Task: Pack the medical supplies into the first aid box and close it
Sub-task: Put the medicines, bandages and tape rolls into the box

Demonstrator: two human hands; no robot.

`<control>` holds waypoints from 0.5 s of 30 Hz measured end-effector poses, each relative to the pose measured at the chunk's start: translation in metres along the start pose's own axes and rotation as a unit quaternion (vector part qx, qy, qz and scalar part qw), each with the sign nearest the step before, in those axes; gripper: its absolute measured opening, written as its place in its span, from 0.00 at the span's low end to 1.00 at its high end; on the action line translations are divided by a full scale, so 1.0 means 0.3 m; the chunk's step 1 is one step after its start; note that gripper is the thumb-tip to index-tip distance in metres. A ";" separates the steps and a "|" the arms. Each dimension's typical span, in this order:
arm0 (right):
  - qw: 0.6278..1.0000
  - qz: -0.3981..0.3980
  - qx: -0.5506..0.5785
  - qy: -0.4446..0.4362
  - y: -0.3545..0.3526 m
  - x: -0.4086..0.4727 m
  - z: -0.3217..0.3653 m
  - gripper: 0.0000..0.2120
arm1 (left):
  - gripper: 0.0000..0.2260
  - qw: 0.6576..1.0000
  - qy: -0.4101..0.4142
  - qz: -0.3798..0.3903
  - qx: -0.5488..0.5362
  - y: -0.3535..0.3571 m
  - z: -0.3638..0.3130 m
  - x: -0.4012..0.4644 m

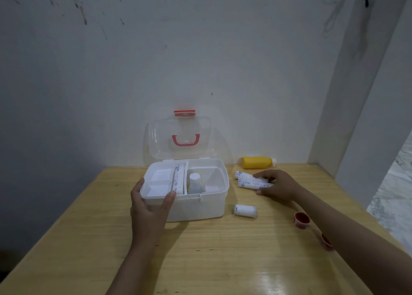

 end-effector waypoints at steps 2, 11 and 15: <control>0.999 -0.038 0.030 -0.001 -0.009 -0.014 -0.004 0.23 | 0.35 1.000 0.000 0.000 0.001 0.000 0.004 0.003; 0.986 -0.098 0.115 -0.065 -0.145 -0.072 0.147 0.19 | 0.36 1.000 -0.009 -0.005 0.008 -0.007 0.026 0.012; 0.981 -0.095 0.119 -0.116 -0.227 -0.091 0.323 0.17 | 0.35 1.000 0.001 -0.006 0.004 -0.010 0.022 0.011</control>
Point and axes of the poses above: each hand's wrist, its own x-axis towards the middle knuckle, its own y-axis out of the palm, z = x × y, the point moved 8 cm from there along x, towards the middle knuckle
